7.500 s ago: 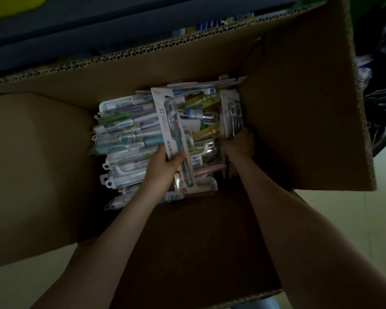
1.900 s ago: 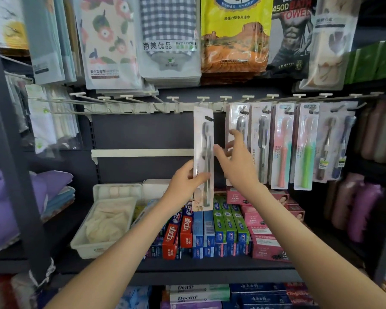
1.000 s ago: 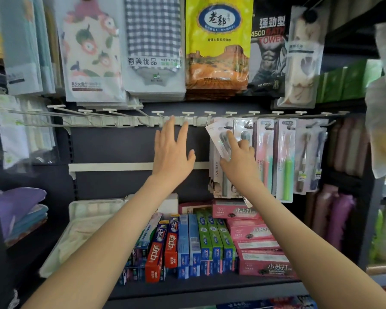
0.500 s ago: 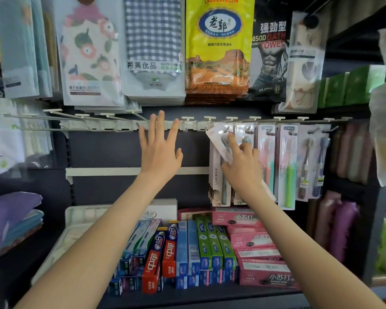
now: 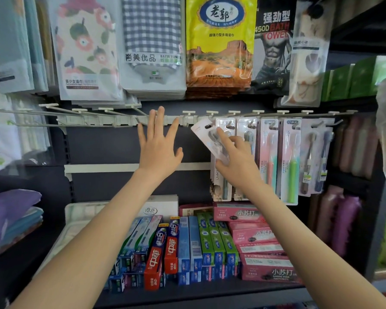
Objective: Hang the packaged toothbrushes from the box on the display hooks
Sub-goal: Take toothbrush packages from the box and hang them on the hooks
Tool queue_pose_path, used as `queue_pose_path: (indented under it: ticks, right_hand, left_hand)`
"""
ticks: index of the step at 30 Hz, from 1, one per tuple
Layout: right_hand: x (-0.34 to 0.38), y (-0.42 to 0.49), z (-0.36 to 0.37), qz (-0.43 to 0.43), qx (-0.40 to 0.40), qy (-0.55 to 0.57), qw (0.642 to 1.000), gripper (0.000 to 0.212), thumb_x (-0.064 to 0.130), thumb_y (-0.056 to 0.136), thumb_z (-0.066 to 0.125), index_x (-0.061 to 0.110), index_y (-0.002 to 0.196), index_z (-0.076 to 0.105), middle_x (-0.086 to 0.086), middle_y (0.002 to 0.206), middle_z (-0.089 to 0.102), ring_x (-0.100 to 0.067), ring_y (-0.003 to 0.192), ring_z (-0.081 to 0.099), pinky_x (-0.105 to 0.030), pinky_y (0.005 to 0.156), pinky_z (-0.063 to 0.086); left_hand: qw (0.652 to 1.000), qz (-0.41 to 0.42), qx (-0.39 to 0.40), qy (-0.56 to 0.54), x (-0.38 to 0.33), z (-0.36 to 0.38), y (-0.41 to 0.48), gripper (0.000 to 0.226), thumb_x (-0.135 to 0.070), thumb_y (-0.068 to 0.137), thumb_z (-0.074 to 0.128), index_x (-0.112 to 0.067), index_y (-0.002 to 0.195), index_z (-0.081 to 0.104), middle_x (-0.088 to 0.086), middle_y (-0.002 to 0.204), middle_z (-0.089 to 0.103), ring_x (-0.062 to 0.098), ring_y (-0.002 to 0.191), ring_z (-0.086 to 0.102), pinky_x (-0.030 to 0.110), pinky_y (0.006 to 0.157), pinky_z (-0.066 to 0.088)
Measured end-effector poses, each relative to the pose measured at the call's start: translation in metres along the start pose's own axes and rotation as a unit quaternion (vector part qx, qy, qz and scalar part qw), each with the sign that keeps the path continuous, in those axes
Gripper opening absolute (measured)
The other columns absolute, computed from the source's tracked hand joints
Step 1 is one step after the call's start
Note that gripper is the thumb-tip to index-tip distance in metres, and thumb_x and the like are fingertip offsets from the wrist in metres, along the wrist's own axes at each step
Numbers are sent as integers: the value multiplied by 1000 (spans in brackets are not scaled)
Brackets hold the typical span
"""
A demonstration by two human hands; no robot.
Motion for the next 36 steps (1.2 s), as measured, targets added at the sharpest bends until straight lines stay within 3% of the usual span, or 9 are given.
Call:
queue_pose_path:
  ticks: [6, 12, 16, 21, 27, 32, 36]
  right_hand:
    - [13, 5, 8, 41, -21, -53, 998, 76, 17, 90, 56, 23, 153, 15, -14, 137, 38, -35, 119, 37, -43, 94, 44]
    - [31, 8, 13, 68, -38, -64, 995, 73, 20, 91, 54, 19, 153, 16, -16, 133, 40, -33, 115, 38, -35, 92, 37]
    - [26, 10, 18, 95, -25, -61, 993, 74, 15, 89, 53, 21, 153, 15, -17, 140, 35, -35, 120, 37, -40, 95, 38]
    - [21, 12, 27, 118, -7, -34, 992, 73, 20, 94, 55, 18, 153, 13, -18, 146, 30, -35, 130, 34, -41, 100, 38]
    - [25, 29, 50, 157, 3, -40, 987, 74, 24, 95, 57, 16, 152, 10, -15, 144, 32, -33, 130, 34, -39, 93, 44]
    - [28, 37, 72, 187, 2, -55, 981, 79, 23, 95, 58, 13, 153, 4, -16, 143, 32, -31, 128, 36, -36, 89, 45]
    - [33, 24, 89, 183, -8, -38, 982, 81, 13, 92, 56, 13, 153, 2, -16, 139, 34, -31, 119, 42, -38, 82, 50]
  left_hand:
    - [1000, 9, 3, -3, 5, 0, -1, 71, -29, 91, 59, -19, 152, 26, 13, 161, -6, 30, 148, -10, 56, 116, -2]
    - [999, 30, 1, -17, 9, -4, -1, 67, -26, 91, 59, -18, 151, 29, 12, 162, -3, 29, 149, -8, 57, 116, -2]
    - [999, 46, -2, -19, 14, -5, -2, 63, -23, 92, 58, -17, 149, 33, 11, 162, -1, 27, 149, -7, 57, 116, -1]
    - [997, 71, -20, -26, 17, -2, -1, 61, -17, 88, 63, -15, 145, 41, 15, 161, 7, 32, 149, 0, 60, 115, 5]
    - [996, 83, -39, -18, 15, 3, -2, 65, -16, 81, 70, -12, 141, 46, 22, 158, 14, 39, 146, 9, 64, 112, 10]
    - [995, 84, -51, -22, 13, 3, -12, 75, -14, 82, 68, -14, 148, 35, 23, 158, 10, 40, 147, 7, 60, 113, 9]
    - [997, 63, -18, -40, 14, 18, -46, 78, -15, 83, 67, -16, 151, 28, 23, 159, 8, 39, 147, 7, 58, 115, 7]
Point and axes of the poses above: each hand's wrist, its own y-axis towards the middle knuckle, its own z-axis out of the palm, x = y × z, the point moved 7 cm from there along y, towards the middle knuckle
